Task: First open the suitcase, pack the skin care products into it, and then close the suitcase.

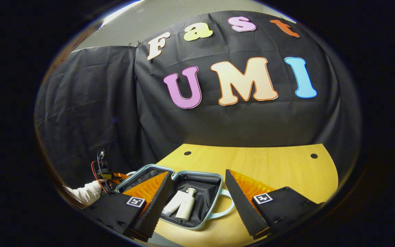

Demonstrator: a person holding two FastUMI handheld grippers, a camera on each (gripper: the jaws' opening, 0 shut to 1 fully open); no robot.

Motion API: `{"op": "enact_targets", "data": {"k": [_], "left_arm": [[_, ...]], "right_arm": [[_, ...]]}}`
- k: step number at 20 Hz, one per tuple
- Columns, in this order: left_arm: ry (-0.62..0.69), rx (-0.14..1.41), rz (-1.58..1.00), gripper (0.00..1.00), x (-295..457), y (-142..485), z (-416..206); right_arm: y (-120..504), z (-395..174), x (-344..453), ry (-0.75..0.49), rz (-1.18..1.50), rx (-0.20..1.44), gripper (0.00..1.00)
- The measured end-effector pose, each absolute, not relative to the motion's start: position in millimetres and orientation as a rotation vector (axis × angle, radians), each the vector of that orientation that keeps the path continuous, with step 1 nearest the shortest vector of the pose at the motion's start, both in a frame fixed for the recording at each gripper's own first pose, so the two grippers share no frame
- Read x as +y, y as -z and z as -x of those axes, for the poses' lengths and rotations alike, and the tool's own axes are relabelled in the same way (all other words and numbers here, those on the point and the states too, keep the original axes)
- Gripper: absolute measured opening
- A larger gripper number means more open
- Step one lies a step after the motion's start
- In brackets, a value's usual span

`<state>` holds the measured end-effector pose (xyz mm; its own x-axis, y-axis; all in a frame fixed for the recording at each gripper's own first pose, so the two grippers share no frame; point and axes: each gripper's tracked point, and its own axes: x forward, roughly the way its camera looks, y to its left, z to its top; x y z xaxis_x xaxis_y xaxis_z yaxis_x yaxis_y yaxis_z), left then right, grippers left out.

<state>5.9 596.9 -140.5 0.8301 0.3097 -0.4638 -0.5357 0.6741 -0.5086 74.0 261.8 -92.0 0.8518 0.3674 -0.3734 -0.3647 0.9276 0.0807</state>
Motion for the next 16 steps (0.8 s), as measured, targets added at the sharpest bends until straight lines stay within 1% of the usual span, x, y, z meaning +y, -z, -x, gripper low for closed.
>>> {"op": "enact_targets", "data": {"k": [1, 2, 4, 6, 10, 11, 12, 13, 14, 15, 16], "left_arm": [[-0.483, 0.368, 0.660, 0.20, 593.7, 142.3, -8.0], [-0.481, 0.382, 0.634, 0.08, 593.6, 141.0, -8.5], [-0.480, 0.397, 0.594, 0.03, 594.7, 137.1, -5.7], [-0.477, 0.414, 0.567, 0.00, 592.9, 133.1, -3.7], [-0.482, 0.411, 0.528, 0.00, 587.1, 115.3, -3.7], [-0.481, 0.399, 0.527, 0.00, 586.5, 105.3, -1.8], [-0.479, 0.382, 0.519, 0.00, 584.3, 93.7, -1.2], [-0.471, 0.362, 0.504, 0.00, 579.4, 80.2, -1.3], [-0.458, 0.345, 0.480, 0.00, 571.5, 64.8, -2.1], [-0.451, 0.330, 0.443, 0.00, 563.0, 50.2, -3.2], [-0.439, 0.310, 0.403, 0.00, 553.1, 34.0, -4.1]], "right_arm": [[90.6, -75.3, 259.9, -0.383, 0.000, 0.391, 0.98], [89.3, -75.5, 258.4, -0.382, 0.003, 0.388, 0.98], [89.6, -75.5, 257.0, -0.380, 0.006, 0.389, 0.98], [87.8, -76.1, 255.5, -0.380, 0.011, 0.383, 0.98], [84.7, -77.8, 251.6, -0.377, 0.013, 0.365, 0.98], [83.7, -78.5, 250.5, -0.375, 0.014, 0.360, 0.98], [82.3, -79.2, 249.3, -0.374, 0.012, 0.356, 0.95], [80.8, -80.0, 247.4, -0.372, 0.009, 0.351, 0.98], [82.2, -84.7, 243.3, -0.372, 0.006, 0.346, 0.98], [80.4, -86.8, 241.6, -0.372, 0.004, 0.339, 0.95], [80.3, -87.4, 239.3, -0.372, 0.004, 0.333, 0.98]]}}
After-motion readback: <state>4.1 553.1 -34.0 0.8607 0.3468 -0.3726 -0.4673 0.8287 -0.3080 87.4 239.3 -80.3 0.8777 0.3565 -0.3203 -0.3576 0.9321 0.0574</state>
